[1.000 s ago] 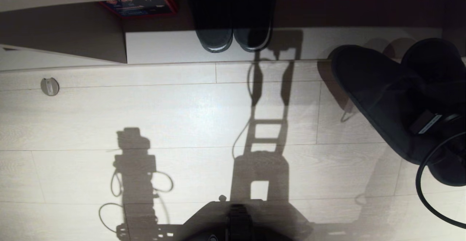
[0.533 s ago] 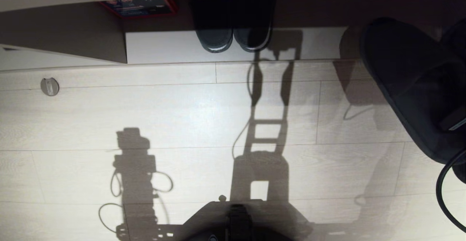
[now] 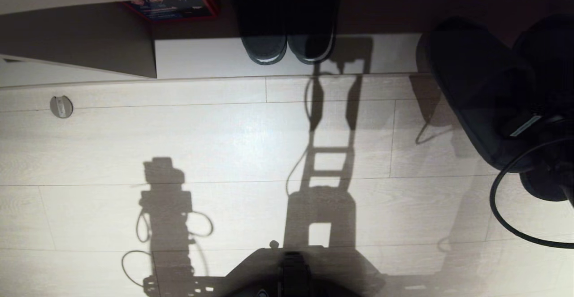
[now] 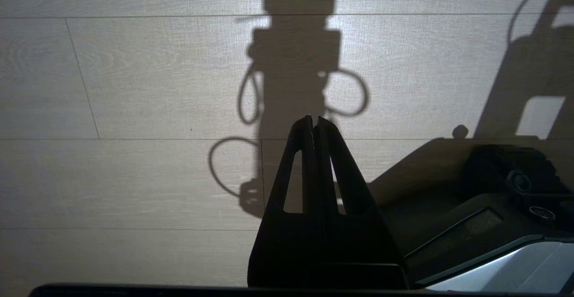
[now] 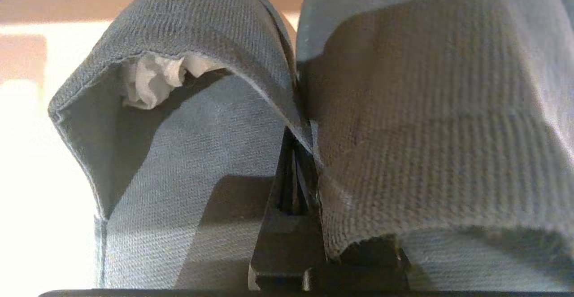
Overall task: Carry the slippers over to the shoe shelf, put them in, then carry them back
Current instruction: Place the slippers into the shoe cabinet
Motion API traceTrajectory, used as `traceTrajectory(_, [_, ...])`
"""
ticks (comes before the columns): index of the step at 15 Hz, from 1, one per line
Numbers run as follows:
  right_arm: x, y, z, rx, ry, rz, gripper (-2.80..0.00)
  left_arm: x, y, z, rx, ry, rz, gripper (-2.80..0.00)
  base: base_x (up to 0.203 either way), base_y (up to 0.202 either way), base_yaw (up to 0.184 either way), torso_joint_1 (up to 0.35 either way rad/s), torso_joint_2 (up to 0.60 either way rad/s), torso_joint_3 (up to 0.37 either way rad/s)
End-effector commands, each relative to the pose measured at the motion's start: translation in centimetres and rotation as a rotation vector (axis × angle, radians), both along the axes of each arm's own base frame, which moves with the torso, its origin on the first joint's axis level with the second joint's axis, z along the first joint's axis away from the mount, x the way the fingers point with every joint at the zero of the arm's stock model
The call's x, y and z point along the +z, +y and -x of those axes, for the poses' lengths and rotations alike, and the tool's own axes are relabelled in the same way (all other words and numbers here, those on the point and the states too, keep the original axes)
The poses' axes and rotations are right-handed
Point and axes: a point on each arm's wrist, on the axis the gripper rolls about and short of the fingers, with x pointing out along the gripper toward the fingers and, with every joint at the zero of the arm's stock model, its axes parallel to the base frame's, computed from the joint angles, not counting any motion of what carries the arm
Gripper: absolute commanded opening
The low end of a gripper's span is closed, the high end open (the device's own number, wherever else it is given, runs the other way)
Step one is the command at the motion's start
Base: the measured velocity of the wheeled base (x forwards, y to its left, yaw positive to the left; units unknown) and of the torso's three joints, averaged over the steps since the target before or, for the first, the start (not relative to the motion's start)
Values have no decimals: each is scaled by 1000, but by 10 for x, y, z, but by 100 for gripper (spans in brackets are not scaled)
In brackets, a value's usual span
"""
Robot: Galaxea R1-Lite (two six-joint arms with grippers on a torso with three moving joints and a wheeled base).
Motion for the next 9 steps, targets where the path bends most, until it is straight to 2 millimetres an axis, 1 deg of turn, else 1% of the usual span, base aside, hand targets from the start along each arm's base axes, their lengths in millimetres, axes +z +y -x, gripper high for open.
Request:
traceTrajectory(1, [-8,0,-15,-2,29,1,-280,0,0,0,0,0,1,-280,0,0,0,0,0,0])
traceTrajectory(7, [-7,-2,-44,-13,24,12,-280,0,0,0,0,0,1,-280,0,0,0,0,0,0])
traceTrajectory(9, [-8,-2,-58,-20,21,28,-280,0,0,0,0,0,1,-280,0,0,0,0,0,0])
